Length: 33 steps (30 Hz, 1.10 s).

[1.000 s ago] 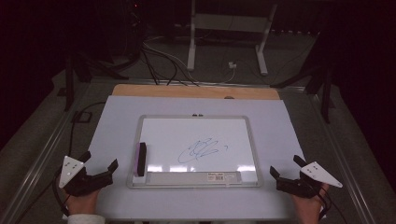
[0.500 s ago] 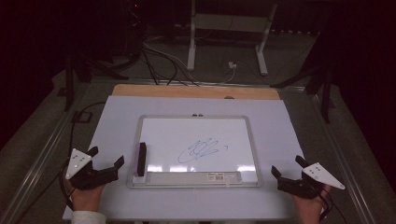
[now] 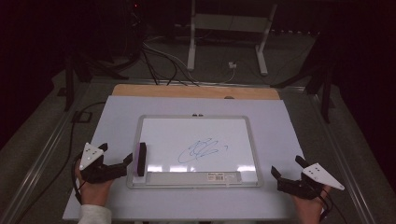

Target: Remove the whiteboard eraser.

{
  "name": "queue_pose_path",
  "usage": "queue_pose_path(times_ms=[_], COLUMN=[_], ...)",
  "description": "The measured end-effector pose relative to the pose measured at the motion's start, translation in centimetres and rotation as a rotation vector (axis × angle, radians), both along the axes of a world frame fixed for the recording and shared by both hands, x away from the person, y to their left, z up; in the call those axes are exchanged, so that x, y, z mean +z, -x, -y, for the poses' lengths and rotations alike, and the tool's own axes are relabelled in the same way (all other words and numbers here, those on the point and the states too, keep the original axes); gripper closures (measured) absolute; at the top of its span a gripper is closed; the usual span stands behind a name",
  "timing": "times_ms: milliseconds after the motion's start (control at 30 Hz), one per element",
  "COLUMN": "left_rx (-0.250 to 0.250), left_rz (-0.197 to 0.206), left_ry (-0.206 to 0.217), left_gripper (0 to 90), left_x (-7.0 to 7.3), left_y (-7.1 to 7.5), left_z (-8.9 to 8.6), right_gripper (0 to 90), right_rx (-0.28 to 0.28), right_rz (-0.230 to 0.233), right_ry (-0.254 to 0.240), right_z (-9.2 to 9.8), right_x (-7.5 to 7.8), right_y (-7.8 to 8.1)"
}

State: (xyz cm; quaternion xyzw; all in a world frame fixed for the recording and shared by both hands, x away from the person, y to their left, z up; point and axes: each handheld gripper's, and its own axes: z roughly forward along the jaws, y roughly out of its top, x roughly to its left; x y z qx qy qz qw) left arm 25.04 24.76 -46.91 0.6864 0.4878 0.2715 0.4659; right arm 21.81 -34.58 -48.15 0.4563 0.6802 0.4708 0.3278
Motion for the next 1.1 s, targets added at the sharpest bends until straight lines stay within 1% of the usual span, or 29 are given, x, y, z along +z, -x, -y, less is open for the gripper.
queue_pose_path(times_ms=[200, 333, 400, 433, 467, 500, 533, 867, 967, 1100], left_rx=[-0.008, -0.019, -0.028, -0.028, -0.031, -0.031, -0.034, -0.05, -0.055, -0.054], left_rz=[-0.018, -0.031, -0.044, -0.044, -0.055, -0.055, -0.065, -0.095, -0.11, -0.119], left_ry=[-0.007, -0.003, -0.002, -0.002, 0.006, 0.006, 0.008, 0.012, 0.01, 0.003], left_gripper=[1.3, 1.3, 1.4, 1.3, 1.3, 1.4, 1.3, 2.8, 3.3, 3.9], left_x=[-0.2, -0.4, -0.6, -0.6, -0.7, -0.7, -0.8, -1.1, -1.4, -1.5], left_y=[-0.5, -0.7, -0.8, -0.8, -0.8, -0.8, -0.8, -0.8, -0.7, -0.7], left_z=[0.5, 0.8, 0.9, 0.9, 1.0, 1.0, 1.0, 1.5, 1.8, 2.0], right_gripper=[0.0, 0.0, 0.0, 0.0, 0.0, 0.0, 0.0, 0.0, 0.6, 0.6], right_rx=[0.0, 0.002, 0.002, 0.003, 0.003, 0.004, 0.005, 0.0, -0.004, -0.003], right_rz=[-0.001, -0.001, -0.002, -0.002, -0.002, -0.002, -0.003, -0.008, -0.009, -0.006], right_ry=[-0.002, -0.001, -0.002, -0.002, -0.002, -0.002, -0.001, -0.001, -0.005, -0.006], right_z=[0.0, 0.0, 0.0, 0.0, 0.0, 0.0, 0.0, 0.0, 0.0, 0.0], right_x=[0.0, 0.0, 0.0, 0.0, 0.0, 0.0, 0.0, 0.0, 0.0, 0.0], right_y=[0.0, 0.0, 0.0, 0.0, 0.0, 0.0, 0.0, 0.0, 0.0, 0.0])
